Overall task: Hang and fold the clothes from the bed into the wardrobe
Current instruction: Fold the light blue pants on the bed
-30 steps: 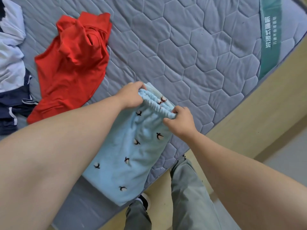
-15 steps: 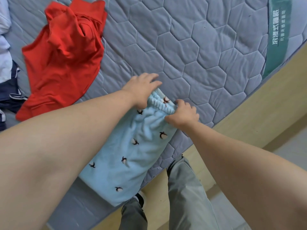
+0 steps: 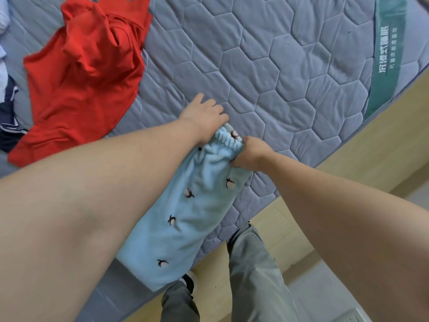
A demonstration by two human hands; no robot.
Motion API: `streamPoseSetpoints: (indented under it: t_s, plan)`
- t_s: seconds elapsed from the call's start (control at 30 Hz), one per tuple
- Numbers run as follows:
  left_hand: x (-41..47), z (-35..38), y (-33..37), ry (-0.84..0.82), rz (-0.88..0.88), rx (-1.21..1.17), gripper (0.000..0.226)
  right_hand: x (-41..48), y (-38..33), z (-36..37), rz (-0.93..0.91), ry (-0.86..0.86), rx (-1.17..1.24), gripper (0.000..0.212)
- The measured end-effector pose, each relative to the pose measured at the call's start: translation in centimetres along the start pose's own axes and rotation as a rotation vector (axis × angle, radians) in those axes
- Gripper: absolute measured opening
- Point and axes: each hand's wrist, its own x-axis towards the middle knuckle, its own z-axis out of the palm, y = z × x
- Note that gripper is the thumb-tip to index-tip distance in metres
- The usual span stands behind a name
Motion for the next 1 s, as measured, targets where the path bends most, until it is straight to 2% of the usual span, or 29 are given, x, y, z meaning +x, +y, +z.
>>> streamPoseSetpoints:
  t_s: [0.07,0.17,0.23,0.3,0.4,0.43,0.57,0.73,0.83,1.0]
  plan:
    - [-2.2,2.3,1.4,0.185,-0.246,-0.155,0.090,0.2,-0.5,0.3,0.046,-0.031,-0.036,0.051]
    - [-7.0,6.4,4.4,0.497,-0.700,-0.502,0.084,0.3,-1.8,0.1,0.070,-0.070,-0.021,0.085]
    - [-10.4,9.2,6.7,0.533,-0.824,-0.591,0.088,0.3,-2.8,-0.2,0.046,-0.076,-0.009,0.105]
    - [-13.4,12.0,8.8,0.422,-0.795,-0.611,0.107,0.3,-3.7,-0.2,0.044,-0.053,0.002,0.115]
    - [-16.1,15.4,11.1,0.130,-0.751,-0.687,0.143,0.2,-4.5,0.0,0.077,-0.010,0.034,0.121]
    - [-16.4,16.2,11.5,0.063,-0.759,-0.714,0.149,0.2,-4.6,0.1,0.085,0.015,0.048,0.117]
    - [-14.6,17.4,11.1,-0.071,-0.768,-0.768,0.162,-0.4,-5.1,0.9,0.054,0.164,0.074,0.078]
    - [-12.3,18.1,9.9,-0.131,-0.747,-0.734,0.161,-4.2,-6.8,3.1,-0.164,0.279,-0.018,0.065]
    - [-12.3,18.6,10.0,-0.101,-0.766,-0.712,0.156,-7.3,-8.3,5.8,-0.309,0.319,-0.073,0.058]
    - [-13.8,19.1,9.6,-0.017,-0.697,-0.763,0.130,-10.0,-11.1,9.1,-0.343,0.370,-0.043,0.051]
